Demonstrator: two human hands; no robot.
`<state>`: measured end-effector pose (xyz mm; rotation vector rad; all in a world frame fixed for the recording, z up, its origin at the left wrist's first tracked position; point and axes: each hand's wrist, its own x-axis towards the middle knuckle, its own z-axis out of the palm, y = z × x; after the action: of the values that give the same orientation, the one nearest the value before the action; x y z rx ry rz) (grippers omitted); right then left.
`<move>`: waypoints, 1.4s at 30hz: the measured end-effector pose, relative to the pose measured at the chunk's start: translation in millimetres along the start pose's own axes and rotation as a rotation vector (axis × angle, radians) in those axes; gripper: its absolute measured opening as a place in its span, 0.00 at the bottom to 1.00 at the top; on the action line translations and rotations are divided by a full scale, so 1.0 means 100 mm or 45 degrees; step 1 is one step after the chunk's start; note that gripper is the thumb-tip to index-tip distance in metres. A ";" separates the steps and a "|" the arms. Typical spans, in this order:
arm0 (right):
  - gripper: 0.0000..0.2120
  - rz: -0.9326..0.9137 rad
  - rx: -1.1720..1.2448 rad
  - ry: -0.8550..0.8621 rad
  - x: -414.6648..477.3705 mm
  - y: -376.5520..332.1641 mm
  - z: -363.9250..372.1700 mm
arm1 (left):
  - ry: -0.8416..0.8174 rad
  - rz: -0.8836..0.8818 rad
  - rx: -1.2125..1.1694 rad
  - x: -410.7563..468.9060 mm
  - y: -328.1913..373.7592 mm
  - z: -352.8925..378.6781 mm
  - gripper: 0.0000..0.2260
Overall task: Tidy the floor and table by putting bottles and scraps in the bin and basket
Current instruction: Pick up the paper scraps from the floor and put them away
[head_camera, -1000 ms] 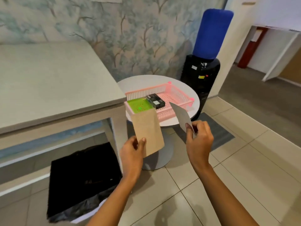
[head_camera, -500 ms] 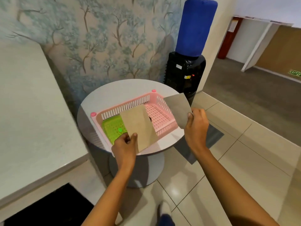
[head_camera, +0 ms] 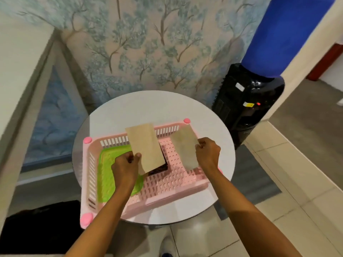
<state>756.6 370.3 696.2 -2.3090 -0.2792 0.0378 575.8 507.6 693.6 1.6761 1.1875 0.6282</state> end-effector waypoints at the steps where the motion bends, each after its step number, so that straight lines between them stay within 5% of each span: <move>1: 0.10 0.041 -0.030 -0.050 0.10 0.03 0.08 | 0.005 -0.019 0.017 0.04 -0.01 0.05 0.11; 14: 0.11 0.278 -0.113 -0.262 0.59 0.15 0.78 | -0.002 -0.191 0.016 0.40 -0.08 0.24 0.11; 23: 0.14 -0.161 -0.137 -0.120 0.43 0.23 0.61 | 0.012 -0.299 -0.060 0.50 0.18 0.57 0.10; 27: 0.10 -0.201 -0.032 0.045 0.35 0.26 0.27 | -0.137 -0.363 -0.121 0.52 0.28 0.90 0.09; 32: 0.10 -0.115 0.027 0.107 0.28 0.32 -0.02 | -0.349 -0.272 0.114 0.62 0.33 1.28 0.09; 42: 0.08 -0.187 0.214 0.111 0.21 0.38 -0.06 | -0.403 -0.095 0.499 0.76 0.28 1.38 0.15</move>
<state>784.6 345.7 674.2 -2.1120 -0.3851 -0.1088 730.3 519.6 653.9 1.9572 1.1836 0.0748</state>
